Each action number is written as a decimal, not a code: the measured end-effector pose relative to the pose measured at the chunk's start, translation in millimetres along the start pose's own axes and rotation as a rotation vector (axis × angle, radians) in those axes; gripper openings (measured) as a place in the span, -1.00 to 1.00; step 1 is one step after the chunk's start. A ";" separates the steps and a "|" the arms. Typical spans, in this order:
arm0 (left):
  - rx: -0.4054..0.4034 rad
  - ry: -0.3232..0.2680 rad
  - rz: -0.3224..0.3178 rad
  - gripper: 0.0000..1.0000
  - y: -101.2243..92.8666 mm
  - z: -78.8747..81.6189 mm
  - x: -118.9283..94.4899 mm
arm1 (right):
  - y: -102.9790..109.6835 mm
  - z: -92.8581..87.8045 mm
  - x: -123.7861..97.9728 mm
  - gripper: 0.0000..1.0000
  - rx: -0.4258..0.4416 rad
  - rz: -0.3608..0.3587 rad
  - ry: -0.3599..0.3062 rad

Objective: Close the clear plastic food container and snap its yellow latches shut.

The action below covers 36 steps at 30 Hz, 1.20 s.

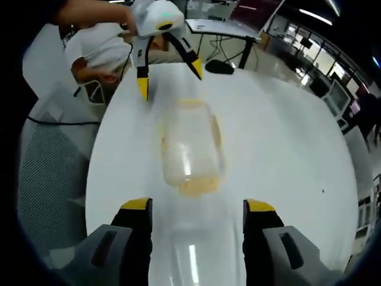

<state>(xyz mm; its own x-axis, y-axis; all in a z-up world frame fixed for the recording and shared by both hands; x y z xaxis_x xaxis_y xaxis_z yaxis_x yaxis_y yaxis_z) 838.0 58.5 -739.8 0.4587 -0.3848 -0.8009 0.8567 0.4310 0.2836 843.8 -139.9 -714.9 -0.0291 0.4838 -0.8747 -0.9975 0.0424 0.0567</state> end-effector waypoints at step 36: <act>0.107 0.066 -0.112 -0.02 6.9 -14.8 36.4 | -15.8 -9.1 63.9 -0.12 0.027 0.085 0.083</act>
<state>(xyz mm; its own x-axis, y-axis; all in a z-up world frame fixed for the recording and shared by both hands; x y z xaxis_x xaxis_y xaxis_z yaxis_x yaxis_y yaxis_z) 857.1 59.5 -774.8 0.3454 -0.3693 -0.8628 0.9234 0.2980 0.2421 857.1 -117.6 -776.1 -0.1201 0.4122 -0.9031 -0.9891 0.0279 0.1442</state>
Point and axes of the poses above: the point that each gripper's makers call its tool centre point, and the gripper's own axes: x roughly forward along the fingers, y roughly to its left, z roughly out of its top, the point moved 1 cm from there along -x, roughly backward along the fingers, and after that the axes turned 10 degrees about z, right-handed, at the moved point
